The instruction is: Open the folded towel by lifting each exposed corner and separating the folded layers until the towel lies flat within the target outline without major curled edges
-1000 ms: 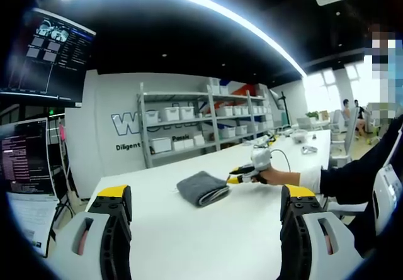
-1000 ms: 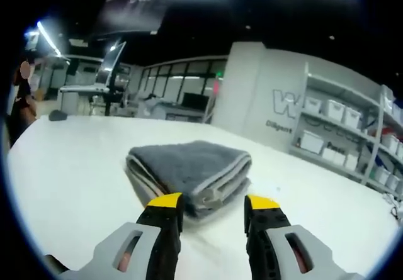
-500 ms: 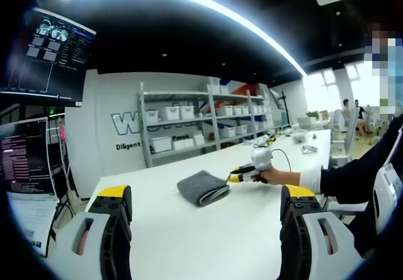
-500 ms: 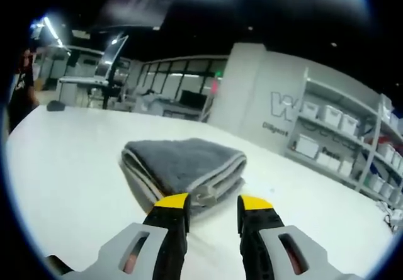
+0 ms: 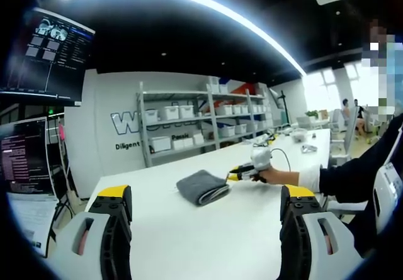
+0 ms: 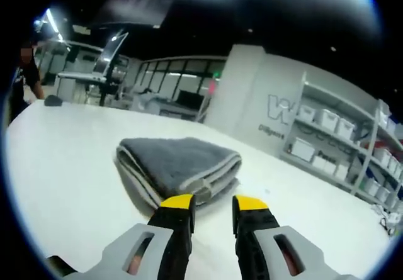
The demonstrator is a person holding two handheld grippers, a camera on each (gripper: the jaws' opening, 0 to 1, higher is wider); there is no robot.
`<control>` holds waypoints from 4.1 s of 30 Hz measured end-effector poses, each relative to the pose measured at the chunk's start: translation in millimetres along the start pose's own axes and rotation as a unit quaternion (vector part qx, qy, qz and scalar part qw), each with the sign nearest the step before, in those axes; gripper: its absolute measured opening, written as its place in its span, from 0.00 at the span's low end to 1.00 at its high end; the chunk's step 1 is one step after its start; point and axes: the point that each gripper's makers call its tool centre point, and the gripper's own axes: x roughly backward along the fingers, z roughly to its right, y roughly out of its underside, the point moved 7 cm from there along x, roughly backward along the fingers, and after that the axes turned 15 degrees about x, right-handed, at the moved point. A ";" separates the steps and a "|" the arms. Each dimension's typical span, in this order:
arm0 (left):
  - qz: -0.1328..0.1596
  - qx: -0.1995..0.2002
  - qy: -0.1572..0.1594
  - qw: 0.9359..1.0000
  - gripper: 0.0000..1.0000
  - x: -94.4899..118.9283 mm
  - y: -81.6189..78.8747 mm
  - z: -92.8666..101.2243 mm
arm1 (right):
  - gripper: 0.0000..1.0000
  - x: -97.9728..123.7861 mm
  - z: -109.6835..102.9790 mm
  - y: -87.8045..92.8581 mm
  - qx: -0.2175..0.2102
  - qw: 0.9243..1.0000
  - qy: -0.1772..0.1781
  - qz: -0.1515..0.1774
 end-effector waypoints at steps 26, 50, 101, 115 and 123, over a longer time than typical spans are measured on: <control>0.001 0.017 0.007 1.000 0.95 -3.5 5.1 -4.6 | 0.03 -1.1 -13.0 -12.0 0.024 0.999 -0.016 0.031; -0.013 0.010 0.007 1.000 0.94 -13.3 13.4 -3.4 | 0.02 12.5 -6.4 -33.1 0.034 0.998 0.018 0.058; -0.039 0.003 0.019 0.999 0.90 -27.5 21.6 1.2 | 0.00 28.7 -24.4 -75.0 0.061 0.987 0.011 0.148; -0.042 0.003 0.023 0.999 0.88 -33.2 25.9 3.1 | 0.00 36.7 -41.1 -96.2 0.079 0.978 -0.012 0.195; -0.049 0.001 0.028 0.998 0.86 -41.8 32.8 4.8 | 0.00 39.5 -53.2 -104.5 0.093 0.973 -0.033 0.210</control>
